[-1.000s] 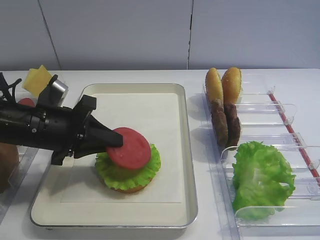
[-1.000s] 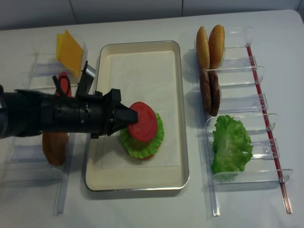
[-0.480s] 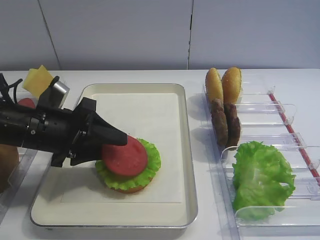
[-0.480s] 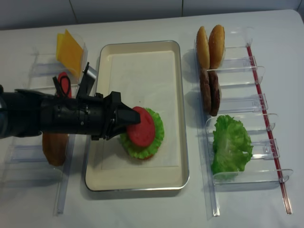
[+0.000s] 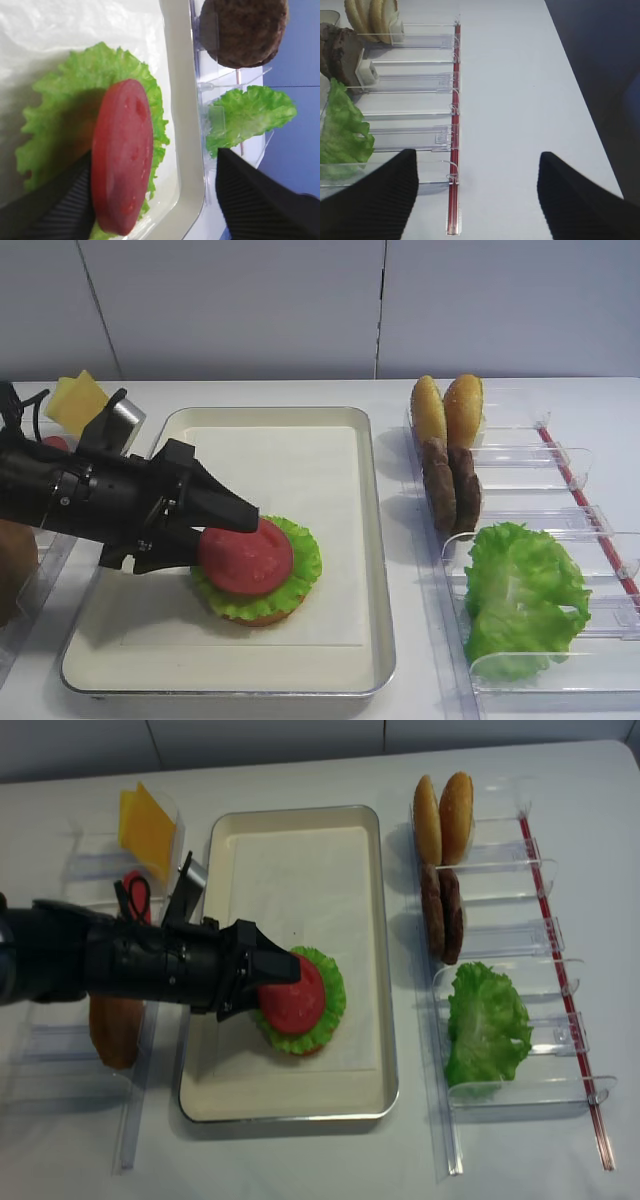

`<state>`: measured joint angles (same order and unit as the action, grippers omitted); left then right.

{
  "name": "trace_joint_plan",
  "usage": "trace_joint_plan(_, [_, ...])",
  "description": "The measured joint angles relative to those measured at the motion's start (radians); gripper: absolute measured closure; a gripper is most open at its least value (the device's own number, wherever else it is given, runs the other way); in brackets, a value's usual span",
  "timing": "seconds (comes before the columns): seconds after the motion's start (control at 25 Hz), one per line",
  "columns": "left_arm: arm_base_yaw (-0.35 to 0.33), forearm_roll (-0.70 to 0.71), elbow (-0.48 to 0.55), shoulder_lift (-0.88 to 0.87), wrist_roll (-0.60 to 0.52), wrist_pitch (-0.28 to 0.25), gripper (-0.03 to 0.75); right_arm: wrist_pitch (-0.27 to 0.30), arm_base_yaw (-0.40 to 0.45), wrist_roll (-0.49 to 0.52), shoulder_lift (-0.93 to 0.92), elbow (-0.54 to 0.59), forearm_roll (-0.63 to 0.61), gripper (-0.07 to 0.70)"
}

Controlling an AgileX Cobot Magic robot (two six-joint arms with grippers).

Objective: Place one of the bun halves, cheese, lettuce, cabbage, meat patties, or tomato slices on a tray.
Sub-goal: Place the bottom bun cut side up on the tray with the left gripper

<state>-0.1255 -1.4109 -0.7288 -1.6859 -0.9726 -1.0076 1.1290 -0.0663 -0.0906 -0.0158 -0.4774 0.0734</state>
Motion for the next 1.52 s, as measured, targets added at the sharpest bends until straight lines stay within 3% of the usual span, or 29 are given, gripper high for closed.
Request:
trace_joint_plan(0.6, [-0.015, 0.130, -0.069, 0.000, 0.070, 0.011, 0.237, 0.000, 0.000, 0.000, 0.000, 0.000, 0.000, 0.108])
trace_joint_plan(0.88, [-0.017, 0.258, -0.120, 0.000, 0.146, 0.030, 0.237, 0.000, 0.000, 0.000, 0.000, 0.000, 0.000, 0.108])
trace_joint_plan(1.52, [-0.071, 0.273, -0.129, 0.000, 0.168, 0.071, 0.236, 0.000, 0.000, 0.005, 0.000, 0.000, 0.000, 0.108])
